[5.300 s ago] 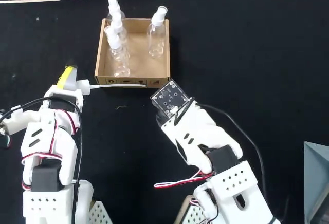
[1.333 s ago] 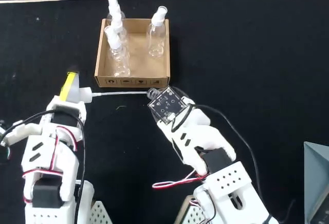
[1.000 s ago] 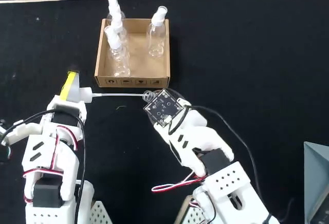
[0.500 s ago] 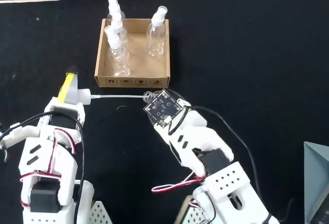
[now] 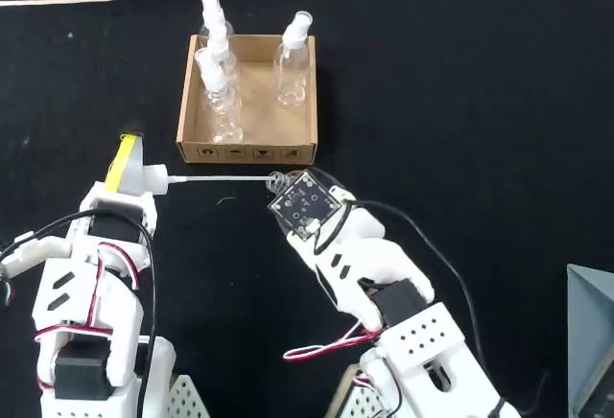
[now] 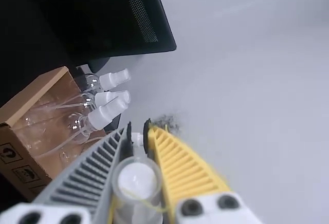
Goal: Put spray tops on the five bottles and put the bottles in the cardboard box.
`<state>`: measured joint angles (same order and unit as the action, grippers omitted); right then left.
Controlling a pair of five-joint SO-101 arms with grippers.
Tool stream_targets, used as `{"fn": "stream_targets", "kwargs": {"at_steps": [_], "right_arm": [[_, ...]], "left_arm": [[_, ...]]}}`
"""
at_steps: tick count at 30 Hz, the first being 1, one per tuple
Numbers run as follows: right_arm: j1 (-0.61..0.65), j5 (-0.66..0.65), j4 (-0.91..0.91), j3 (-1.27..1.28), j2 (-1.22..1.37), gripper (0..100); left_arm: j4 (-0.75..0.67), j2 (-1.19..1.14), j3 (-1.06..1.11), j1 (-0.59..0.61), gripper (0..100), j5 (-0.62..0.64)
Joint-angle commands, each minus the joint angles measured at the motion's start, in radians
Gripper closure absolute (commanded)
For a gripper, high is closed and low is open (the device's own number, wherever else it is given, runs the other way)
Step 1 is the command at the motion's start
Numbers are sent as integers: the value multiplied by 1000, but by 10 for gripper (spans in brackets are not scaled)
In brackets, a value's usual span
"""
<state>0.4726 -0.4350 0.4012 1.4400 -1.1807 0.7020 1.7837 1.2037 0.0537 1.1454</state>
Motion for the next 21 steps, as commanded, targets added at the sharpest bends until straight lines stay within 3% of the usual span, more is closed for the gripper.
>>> {"fn": "stream_targets", "kwargs": {"at_steps": [1, 21], "right_arm": [[21, -6, -51, -2, -28, 986], [21, 0, -52, -2, -28, 986]], "left_arm": [[6, 2, -58, -1, 971, -3], [34, 2, -51, -12, 971, -3]]}}
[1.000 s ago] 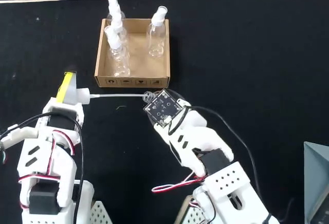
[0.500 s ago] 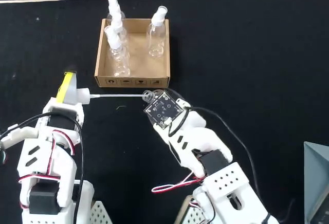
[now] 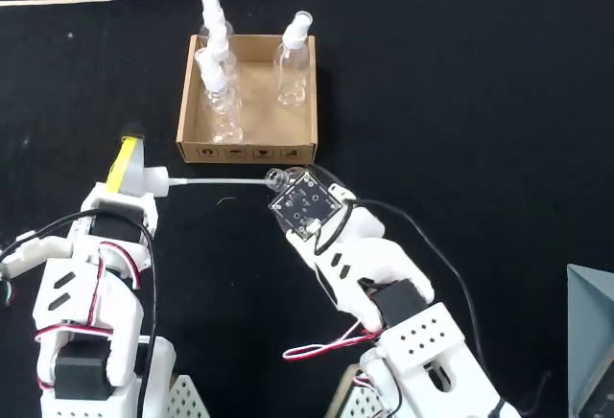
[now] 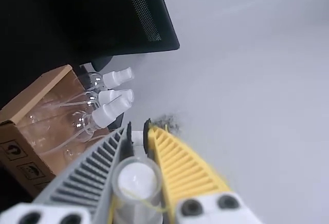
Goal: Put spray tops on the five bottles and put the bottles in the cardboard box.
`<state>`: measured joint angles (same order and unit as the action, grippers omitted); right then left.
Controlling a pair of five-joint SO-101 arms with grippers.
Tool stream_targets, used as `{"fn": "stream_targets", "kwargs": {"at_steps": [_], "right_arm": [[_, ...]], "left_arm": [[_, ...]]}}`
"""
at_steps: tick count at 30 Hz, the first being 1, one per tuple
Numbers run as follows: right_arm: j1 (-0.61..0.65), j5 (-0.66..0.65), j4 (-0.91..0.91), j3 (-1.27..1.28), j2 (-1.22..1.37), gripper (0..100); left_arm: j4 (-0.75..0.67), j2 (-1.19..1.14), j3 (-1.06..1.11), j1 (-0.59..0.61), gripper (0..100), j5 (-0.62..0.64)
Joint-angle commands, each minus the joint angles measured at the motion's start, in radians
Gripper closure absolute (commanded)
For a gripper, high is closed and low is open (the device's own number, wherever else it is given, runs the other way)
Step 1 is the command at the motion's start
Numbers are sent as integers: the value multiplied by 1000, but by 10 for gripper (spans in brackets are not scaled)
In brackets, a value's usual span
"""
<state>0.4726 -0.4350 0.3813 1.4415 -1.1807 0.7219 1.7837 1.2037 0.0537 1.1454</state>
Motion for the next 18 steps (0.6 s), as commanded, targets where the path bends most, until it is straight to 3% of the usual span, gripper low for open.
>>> {"fn": "stream_targets", "kwargs": {"at_steps": [1, 18], "right_arm": [[21, 0, -32, -4, -28, 986], [21, 2, -32, -4, -30, 986]], "left_arm": [[14, 2, -51, -24, 971, -6], [14, 2, -22, -38, 971, -9]]}}
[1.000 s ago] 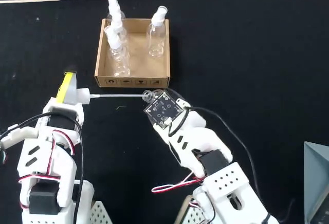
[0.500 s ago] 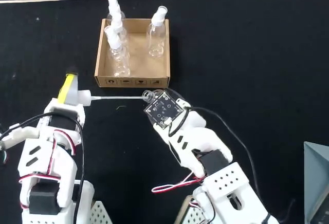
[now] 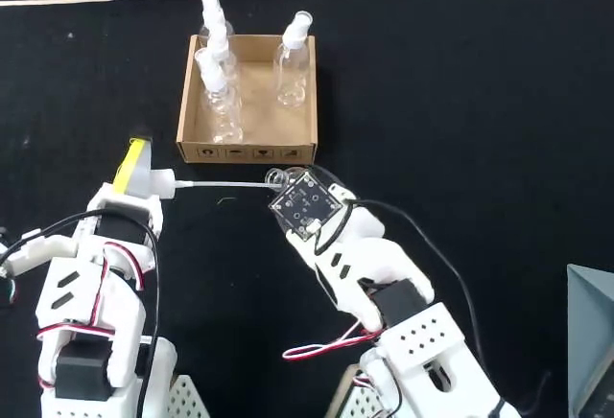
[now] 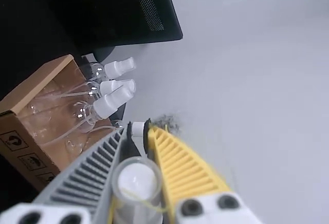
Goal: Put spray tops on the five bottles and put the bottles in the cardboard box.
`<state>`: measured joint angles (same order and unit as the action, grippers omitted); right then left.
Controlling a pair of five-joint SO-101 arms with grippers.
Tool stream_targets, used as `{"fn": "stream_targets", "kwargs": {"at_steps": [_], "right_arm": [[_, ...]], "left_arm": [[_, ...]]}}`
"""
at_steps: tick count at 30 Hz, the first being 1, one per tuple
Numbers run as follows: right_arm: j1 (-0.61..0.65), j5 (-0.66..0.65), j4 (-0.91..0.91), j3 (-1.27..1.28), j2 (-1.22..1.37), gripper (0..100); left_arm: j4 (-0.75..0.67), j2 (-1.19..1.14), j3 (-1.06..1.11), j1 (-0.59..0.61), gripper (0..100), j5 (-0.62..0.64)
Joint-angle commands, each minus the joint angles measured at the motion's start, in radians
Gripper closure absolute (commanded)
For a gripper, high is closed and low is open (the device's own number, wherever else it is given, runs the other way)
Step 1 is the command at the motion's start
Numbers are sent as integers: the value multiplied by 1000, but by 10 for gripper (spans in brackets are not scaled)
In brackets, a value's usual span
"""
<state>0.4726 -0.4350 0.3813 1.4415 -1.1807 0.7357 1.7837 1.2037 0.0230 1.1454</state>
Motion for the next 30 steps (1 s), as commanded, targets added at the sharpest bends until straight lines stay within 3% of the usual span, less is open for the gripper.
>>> {"fn": "stream_targets", "kwargs": {"at_steps": [1, 20, 30], "right_arm": [[21, 2, -32, -4, -30, 986], [25, 2, -32, -4, -30, 986], [29, 2, -32, -10, -30, 986]], "left_arm": [[0, 2, -19, -10, 971, -9], [-12, 2, 27, -13, 971, -11], [-121, 0, 107, -13, 971, -11]]}}
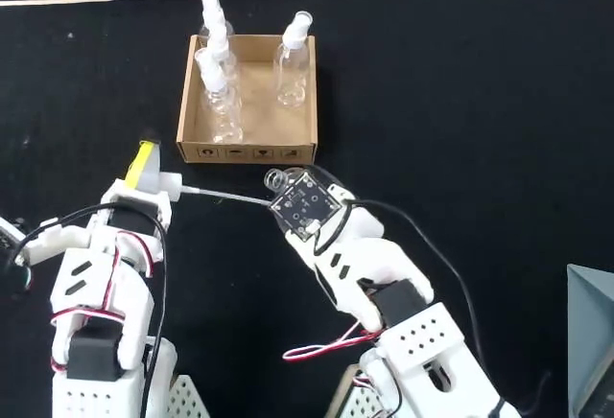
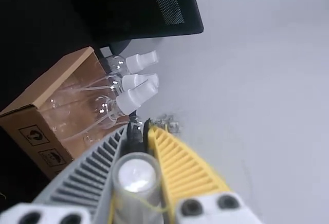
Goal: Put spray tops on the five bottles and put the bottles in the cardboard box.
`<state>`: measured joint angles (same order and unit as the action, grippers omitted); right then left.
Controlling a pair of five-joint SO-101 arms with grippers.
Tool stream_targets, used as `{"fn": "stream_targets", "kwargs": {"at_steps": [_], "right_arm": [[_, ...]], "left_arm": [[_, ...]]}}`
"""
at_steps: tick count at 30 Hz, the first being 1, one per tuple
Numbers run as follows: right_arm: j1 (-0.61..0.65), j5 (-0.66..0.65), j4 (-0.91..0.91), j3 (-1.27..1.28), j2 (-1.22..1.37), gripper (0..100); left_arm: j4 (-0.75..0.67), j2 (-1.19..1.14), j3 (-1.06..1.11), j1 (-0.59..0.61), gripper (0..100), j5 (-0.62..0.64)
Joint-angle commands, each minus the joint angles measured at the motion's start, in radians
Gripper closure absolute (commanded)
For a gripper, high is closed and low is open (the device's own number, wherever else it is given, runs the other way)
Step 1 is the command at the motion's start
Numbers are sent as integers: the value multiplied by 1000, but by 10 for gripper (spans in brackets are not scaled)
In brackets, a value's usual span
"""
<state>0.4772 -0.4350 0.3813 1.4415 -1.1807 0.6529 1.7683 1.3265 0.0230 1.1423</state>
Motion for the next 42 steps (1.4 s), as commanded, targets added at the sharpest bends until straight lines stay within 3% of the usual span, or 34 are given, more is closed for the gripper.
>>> {"fn": "stream_targets", "kwargs": {"at_steps": [1, 18, 42], "right_arm": [[28, 2, -32, -12, -30, 986], [60, 2, -32, -2, -30, 986], [61, 2, -34, 7, -30, 986]], "left_arm": [[-38, 15, -16, -13, 971, -8], [35, 17, -116, -2, 971, -6], [26, 17, -162, 73, 971, 0]]}}
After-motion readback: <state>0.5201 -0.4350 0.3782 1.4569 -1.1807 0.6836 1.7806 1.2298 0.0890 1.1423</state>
